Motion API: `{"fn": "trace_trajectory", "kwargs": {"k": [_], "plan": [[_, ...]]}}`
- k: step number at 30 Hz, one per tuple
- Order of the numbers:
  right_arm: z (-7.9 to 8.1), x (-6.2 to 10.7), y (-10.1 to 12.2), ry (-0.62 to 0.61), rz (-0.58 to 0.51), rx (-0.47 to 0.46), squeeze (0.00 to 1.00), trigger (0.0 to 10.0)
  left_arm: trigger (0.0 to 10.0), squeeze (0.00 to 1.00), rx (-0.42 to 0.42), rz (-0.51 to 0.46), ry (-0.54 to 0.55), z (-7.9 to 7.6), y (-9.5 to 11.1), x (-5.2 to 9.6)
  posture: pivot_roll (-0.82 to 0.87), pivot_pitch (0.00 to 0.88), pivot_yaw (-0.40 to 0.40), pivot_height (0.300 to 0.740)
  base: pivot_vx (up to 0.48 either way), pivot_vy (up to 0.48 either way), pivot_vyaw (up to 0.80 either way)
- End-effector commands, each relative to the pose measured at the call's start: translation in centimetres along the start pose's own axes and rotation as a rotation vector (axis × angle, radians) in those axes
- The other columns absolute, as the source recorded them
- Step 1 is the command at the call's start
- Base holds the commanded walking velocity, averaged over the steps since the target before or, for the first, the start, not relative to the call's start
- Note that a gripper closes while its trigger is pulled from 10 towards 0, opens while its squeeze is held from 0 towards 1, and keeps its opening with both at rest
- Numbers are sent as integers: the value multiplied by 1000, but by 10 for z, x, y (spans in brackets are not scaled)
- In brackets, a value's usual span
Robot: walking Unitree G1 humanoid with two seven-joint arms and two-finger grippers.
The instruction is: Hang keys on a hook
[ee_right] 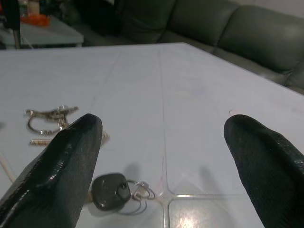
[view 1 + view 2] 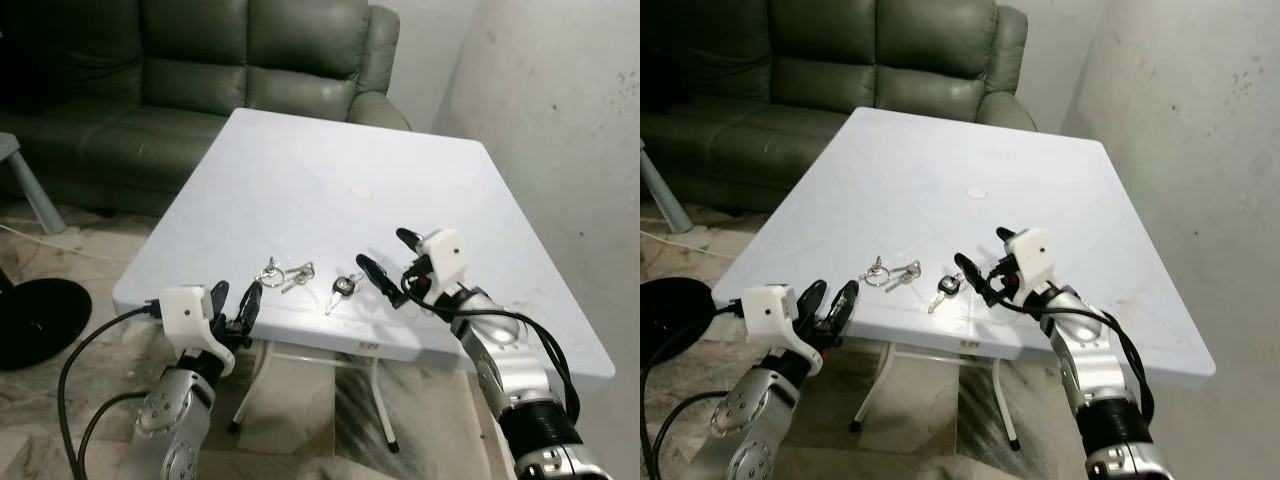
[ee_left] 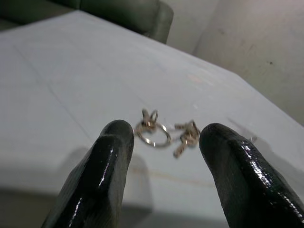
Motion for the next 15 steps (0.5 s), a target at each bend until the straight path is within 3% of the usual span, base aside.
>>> {"fn": "trace_trajectory", "kwargs": {"k": [1, 15], "plan": [[-3, 0, 2, 8, 3, 24, 0, 10000, 10000, 0, 0, -2, -11, -5, 3, 1, 96, 106, -124, 740, 0, 0, 0], [7, -22, 0, 94, 28, 66, 0, 10000, 10000, 0, 11, 37, 13, -7, 5, 22, 140, 181, -126, 740, 0, 0, 0]]}}
Point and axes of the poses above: a point about 5 cm out from each wrist's last joint towards the gripper, its own x axis pointing back from the gripper into the wrist, its own y axis along the axis of the wrist's last joint, z = x × y, the point moved 3 cm from there along -x, pointing out of the wrist towards the gripper, and after that the axes turned 4 degrees about -x, right-handed, at the moved point
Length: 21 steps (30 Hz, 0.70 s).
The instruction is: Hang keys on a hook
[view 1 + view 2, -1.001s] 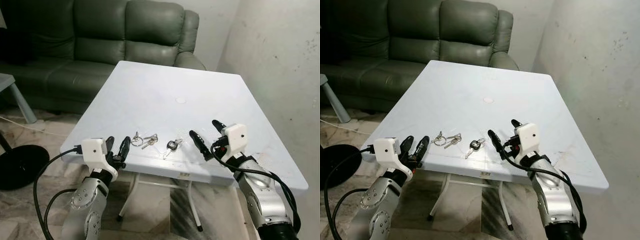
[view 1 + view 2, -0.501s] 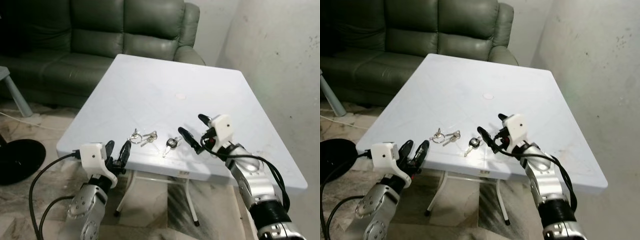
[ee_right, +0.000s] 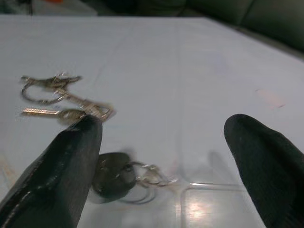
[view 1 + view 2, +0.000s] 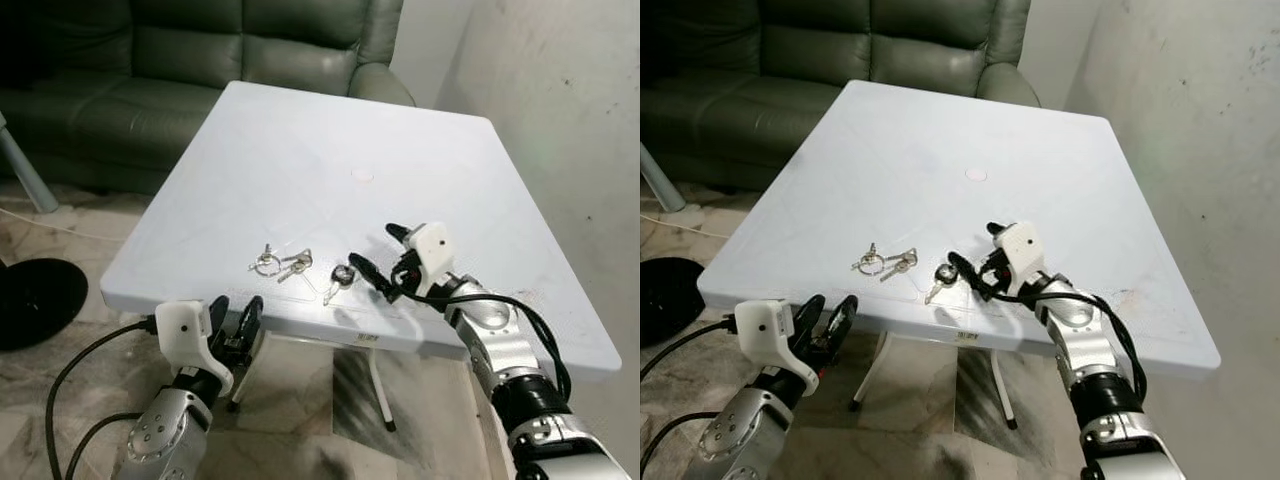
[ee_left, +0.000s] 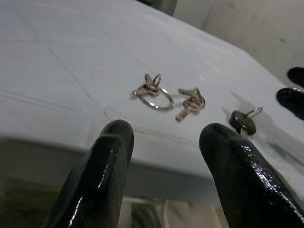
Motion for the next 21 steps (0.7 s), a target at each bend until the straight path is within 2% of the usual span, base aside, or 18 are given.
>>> {"fn": "trace_trajectory", "kwargs": {"k": [1, 13, 14, 15, 16, 17, 18, 20, 21], "plan": [[-1, -4, 3, 13, -1, 12, 0, 10000, 10000, 0, 9, 6, -2, -4, 1, 4, 144, 188, -126, 740, 0, 0, 0], [12, -17, 1, 55, -3, 8, 0, 10000, 10000, 0, 12, 22, 14, -5, 3, 11, 160, 210, -126, 740, 0, 0, 0], [12, -17, 1, 56, -6, 7, 0, 9098, 10000, 0, 16, 21, 17, -4, 4, 12, 161, 212, -126, 740, 0, 0, 0], [13, -18, 2, 57, -7, 6, 0, 6902, 10000, 0, 17, 22, 19, -4, 4, 12, 161, 212, -126, 740, 0, 0, 0], [13, -18, 2, 58, -7, 5, 0, 6902, 10000, 0, 18, 22, 20, -4, 4, 12, 161, 212, -126, 740, 0, 0, 0], [13, -18, 1, 60, -9, 3, 0, 5412, 10000, 0, 19, 23, 19, -4, 4, 12, 162, 213, -127, 740, 0, 0, 0], [14, -18, 1, 60, -10, 2, 0, 5412, 10000, 0, 20, 22, 19, -5, 4, 12, 162, 213, -127, 740, 0, 0, 0], [14, -18, 0, 57, -10, 0, 0, 1333, 10000, 0, 19, 24, 20, -5, 4, 12, 164, 216, -128, 740, 0, 0, 0], [15, -18, 0, 60, -12, -5, 0, 0, 10000, 0, 19, 25, 21, -5, 4, 12, 165, 217, -128, 740, 0, 0, 0]]}}
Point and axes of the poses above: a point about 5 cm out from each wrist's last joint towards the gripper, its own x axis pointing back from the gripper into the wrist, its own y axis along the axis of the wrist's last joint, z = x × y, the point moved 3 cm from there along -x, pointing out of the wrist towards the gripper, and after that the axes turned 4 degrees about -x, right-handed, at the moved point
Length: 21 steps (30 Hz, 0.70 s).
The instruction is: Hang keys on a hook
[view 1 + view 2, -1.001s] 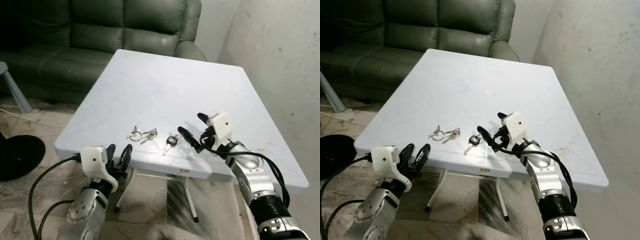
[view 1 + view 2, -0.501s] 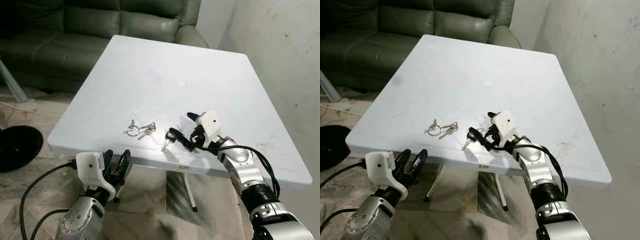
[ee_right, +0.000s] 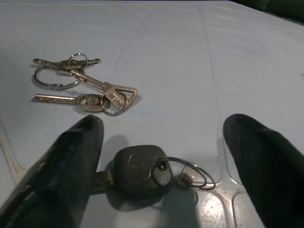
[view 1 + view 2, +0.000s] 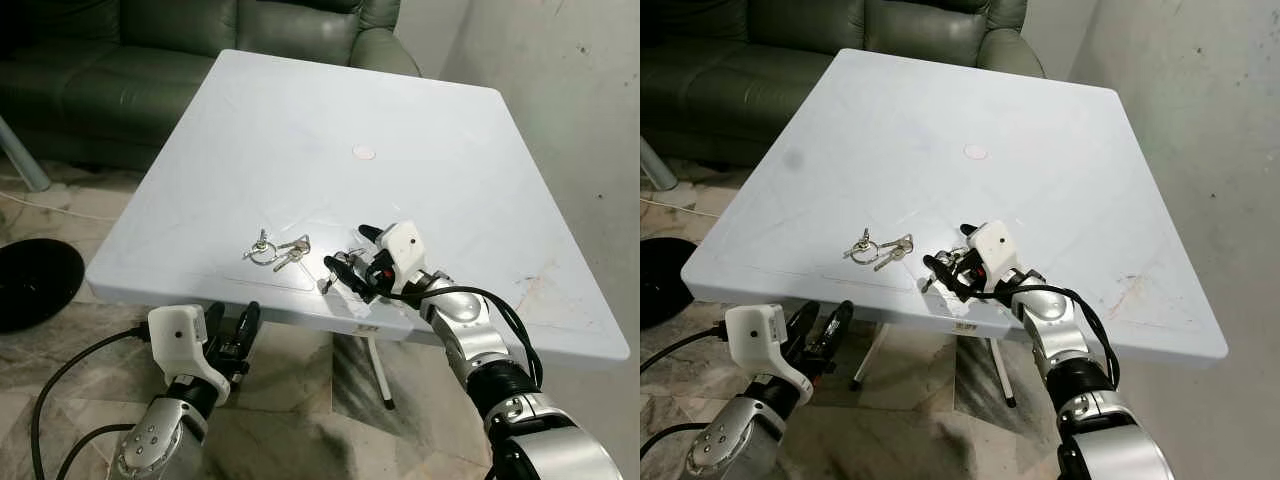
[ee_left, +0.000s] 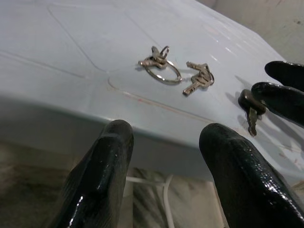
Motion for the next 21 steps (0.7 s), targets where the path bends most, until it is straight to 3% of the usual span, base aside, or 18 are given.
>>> {"fn": "trace_trajectory", "kwargs": {"k": [1, 9, 10, 14, 21], "plan": [[0, 1, -1, 12, 3, 1, 0, 0, 10000, 0, 5, 7, 5, -2, 0, 3, 165, 217, -128, 740, 0, 0, 0], [-2, 0, -1, -11, 1, 12, 0, 0, 10000, 0, 10, 9, 7, -2, 1, 3, 168, 218, -128, 740, 0, 0, 0], [-3, 0, -1, -14, -1, 13, 0, 588, 10000, 0, 11, 8, 8, -2, 1, 3, 168, 217, -129, 740, 0, 0, 0], [-4, 0, 1, -25, -5, 22, 0, 0, 10000, 0, 14, 8, 8, -3, 1, 4, 169, 217, -130, 740, 0, 0, 0], [-6, -1, 2, -34, -11, 22, 0, 118, 10000, 0, 20, 10, 9, -4, 1, 4, 169, 218, -131, 740, 0, 0, 0]]}}
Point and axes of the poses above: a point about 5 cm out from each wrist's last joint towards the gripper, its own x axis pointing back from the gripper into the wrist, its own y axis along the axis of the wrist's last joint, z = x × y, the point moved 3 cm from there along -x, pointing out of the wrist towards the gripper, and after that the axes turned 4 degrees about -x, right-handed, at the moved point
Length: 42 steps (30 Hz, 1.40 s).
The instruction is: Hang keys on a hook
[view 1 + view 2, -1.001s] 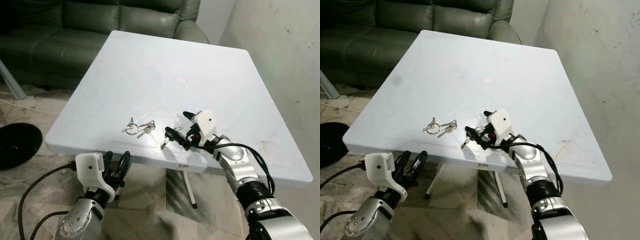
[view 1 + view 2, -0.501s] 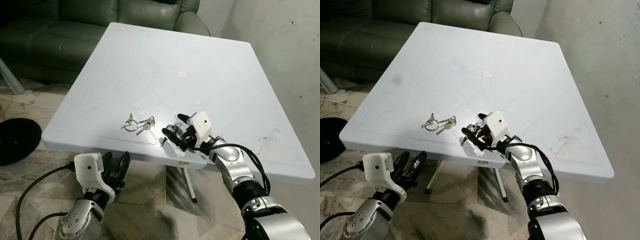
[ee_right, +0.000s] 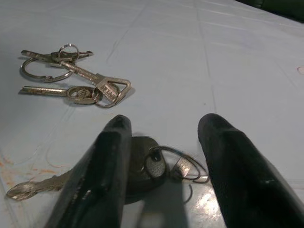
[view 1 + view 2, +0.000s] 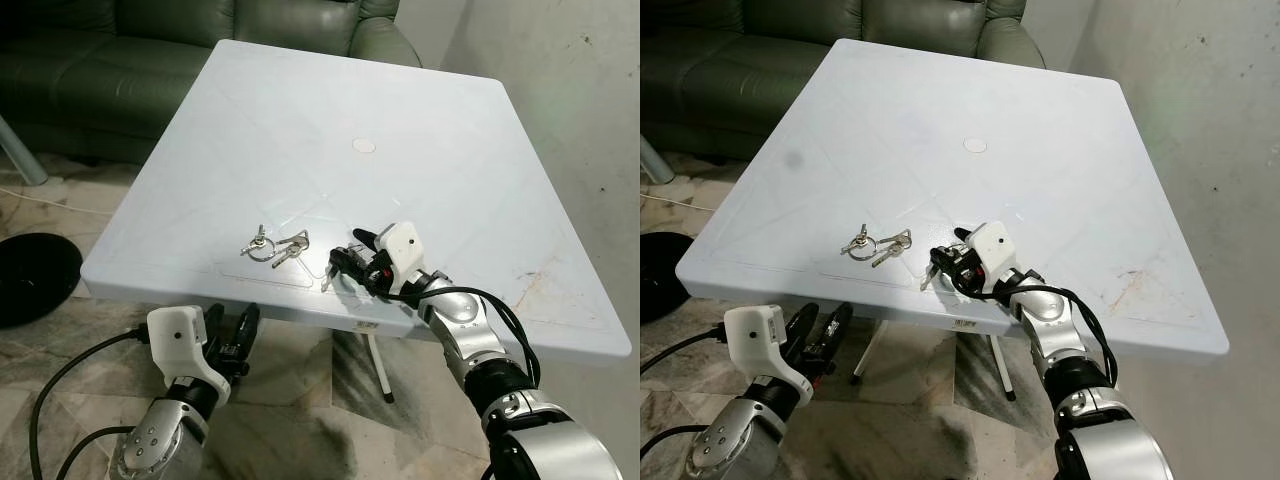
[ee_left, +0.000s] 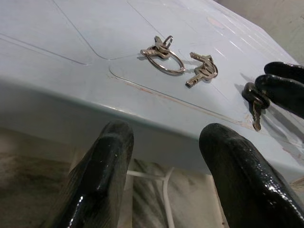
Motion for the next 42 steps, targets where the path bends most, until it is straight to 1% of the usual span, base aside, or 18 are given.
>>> {"fn": "trace_trajectory", "kwargs": {"k": [1, 13, 14, 15, 16, 17, 19, 20, 21, 29, 30, 31, 33, 34, 37, 38, 41, 42], "plan": [[-3, 1, -1, -9, 4, 0, 0, 118, 10000, 0, 6, 5, -1, -2, 0, 3, 169, 218, -131, 740, 0, 0, 0], [-3, 0, 0, -17, -6, 1, 0, 0, 10000, 0, 13, 3, -3, -3, 1, 4, 172, 223, -131, 740, 0, 0, 0], [-3, 0, 0, -16, -4, 1, 0, 1137, 10000, 0, 14, 2, -3, -3, 1, 4, 172, 223, -131, 740, 0, 0, 0], [-3, 0, 0, -16, -4, 1, 0, 1804, 10000, 0, 15, 3, -3, -3, 1, 4, 171, 224, -131, 740, 0, 0, 0], [-3, 0, 0, -16, -3, 1, 0, 2157, 10000, 0, 16, 3, -3, -3, 1, 4, 171, 224, -131, 740, 0, 0, 0], [-4, 0, 0, -18, -2, 0, 0, 3020, 10000, 0, 17, 3, -3, -3, 1, 4, 171, 224, -131, 740, 0, 0, 0], [-4, 0, 0, -20, -2, 0, 0, 2980, 10000, 0, 19, 3, -3, -3, 1, 3, 171, 224, -131, 740, 0, 0, 0], [-4, 0, 0, -20, -4, -3, 0, 1294, 10000, 0, 20, 3, -4, -4, 1, 4, 170, 225, -130, 740, 0, 0, 0], [-4, -1, 0, -20, -5, -7, 0, 0, 10000, 0, 22, 3, -5, -4, 1, 4, 170, 225, -130, 740, 0, 0, 0], [-5, -1, 0, -32, -5, -11, 0, 0, 10000, 0, 25, 2, -3, -5, 1, 4, 173, 227, -133, 740, 0, 0, 0], [-6, -2, 0, -48, 1, -16, 0, 196, 10000, 0, 27, 2, -3, -5, 1, 4, 173, 227, -133, 740, 0, 0, 0], [-7, -3, 0, -54, 6, -18, 0, 5020, 10000, 0, 28, 2, -3, -5, 1, 4, 173, 227, -134, 740, 0, 0, 0], [-7, -3, 1, -53, 8, -18, 0, 5020, 10000, 0, 29, 3, -3, -5, 1, 4, 173, 227, -134, 740, 0, 0, 0], [-8, -3, 1, -58, 10, -13, 0, 10000, 10000, 0, 29, 3, -5, -5, 1, 4, 173, 226, -134, 740, 0, 0, 0], [-9, -4, 0, -62, 15, -40, 0, 10000, 10000, 0, 31, 2, -6, -5, 1, 4, 173, 226, -134, 740, 0, 0, 0], [-10, -4, 0, -71, 15, -47, 1000, 10000, 10000, 0, 31, 2, -6, -5, 1, 3, 174, 225, -135, 740, 0, 0, 0], [-14, -3, 2, -98, 12, -25, 1000, 10000, 10000, 0, 31, 2, -5, -5, 1, 4, 174, 225, -135, 740, 0, 0, 0], [-14, -3, 2, -100, 16, -18, 322, 10000, 10000, 0, 32, 2, -5, -5, 1, 4, 173, 224, -135, 740, 0, 0, 0]]}}
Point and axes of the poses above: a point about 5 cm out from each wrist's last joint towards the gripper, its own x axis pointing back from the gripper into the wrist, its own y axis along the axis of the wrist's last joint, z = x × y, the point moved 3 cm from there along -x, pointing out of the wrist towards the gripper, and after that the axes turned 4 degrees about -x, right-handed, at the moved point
